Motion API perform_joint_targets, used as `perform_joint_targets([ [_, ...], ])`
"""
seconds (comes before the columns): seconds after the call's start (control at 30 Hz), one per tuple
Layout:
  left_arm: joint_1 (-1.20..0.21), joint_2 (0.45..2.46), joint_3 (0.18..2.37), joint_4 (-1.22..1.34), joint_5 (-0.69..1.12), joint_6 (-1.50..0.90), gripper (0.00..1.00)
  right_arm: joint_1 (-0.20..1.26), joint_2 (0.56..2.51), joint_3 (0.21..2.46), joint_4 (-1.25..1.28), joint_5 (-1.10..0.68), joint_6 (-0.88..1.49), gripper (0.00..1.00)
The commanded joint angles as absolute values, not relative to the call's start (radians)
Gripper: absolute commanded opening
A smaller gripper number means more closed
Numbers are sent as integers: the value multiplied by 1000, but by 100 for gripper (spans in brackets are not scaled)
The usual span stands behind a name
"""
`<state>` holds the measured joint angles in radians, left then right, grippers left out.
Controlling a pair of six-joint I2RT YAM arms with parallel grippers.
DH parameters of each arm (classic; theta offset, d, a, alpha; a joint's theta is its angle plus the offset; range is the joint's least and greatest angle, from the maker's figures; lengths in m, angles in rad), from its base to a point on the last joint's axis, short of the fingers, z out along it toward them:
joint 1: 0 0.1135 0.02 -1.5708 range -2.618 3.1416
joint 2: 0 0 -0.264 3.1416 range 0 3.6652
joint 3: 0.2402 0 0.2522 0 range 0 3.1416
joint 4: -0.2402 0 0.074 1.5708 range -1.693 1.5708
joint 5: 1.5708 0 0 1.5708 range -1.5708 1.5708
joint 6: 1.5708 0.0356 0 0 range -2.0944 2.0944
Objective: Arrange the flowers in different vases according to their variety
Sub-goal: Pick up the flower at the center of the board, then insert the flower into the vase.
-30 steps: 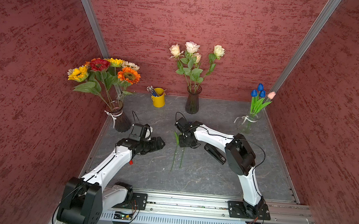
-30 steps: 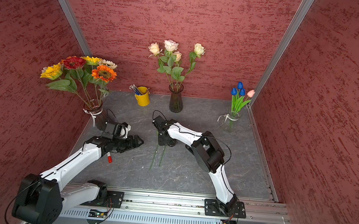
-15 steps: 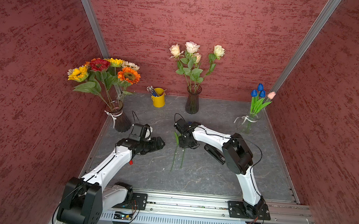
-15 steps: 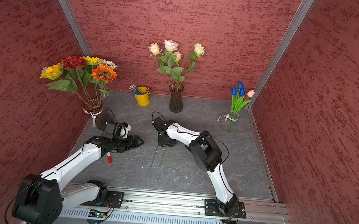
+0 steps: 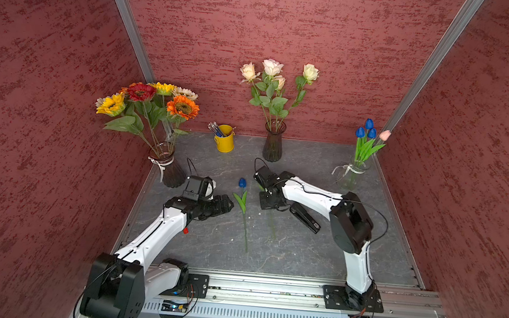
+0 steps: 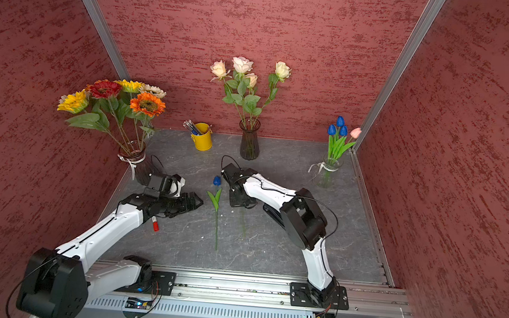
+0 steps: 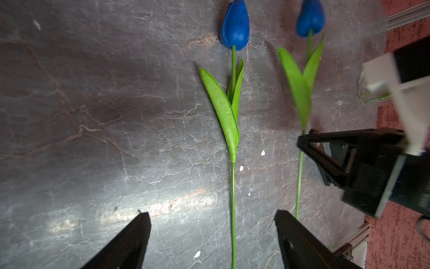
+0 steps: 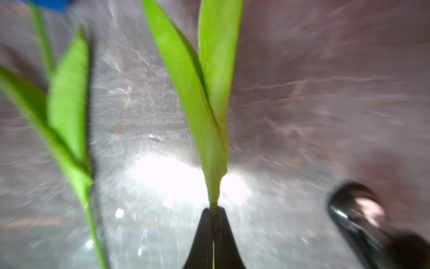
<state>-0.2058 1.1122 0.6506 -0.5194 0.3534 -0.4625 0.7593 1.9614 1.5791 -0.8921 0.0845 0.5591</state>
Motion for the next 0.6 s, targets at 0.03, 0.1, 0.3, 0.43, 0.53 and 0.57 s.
perform_joint_targets([
  [0.03,-199,1101,646,-522,343,-451,88,671,1703,1553,-897,190,505,0],
  [0.1,-199,1107,647,-518,347,-454,88,611,1603,1544,-898,258,451,0],
  [0.3,-199,1132,660,-505,353,-456,88,379,1306,1361,-510,421,180,0],
  [0.43,-199,1166,681,-512,351,-448,89,256,1224,1235,-84,442,-5,0],
  [0.53,-201,1179,692,-514,345,-452,88,200,1257,1230,111,460,-105,0],
  [0.57,-201,1181,693,-509,342,-457,88,184,1276,1229,178,463,-133,0],
])
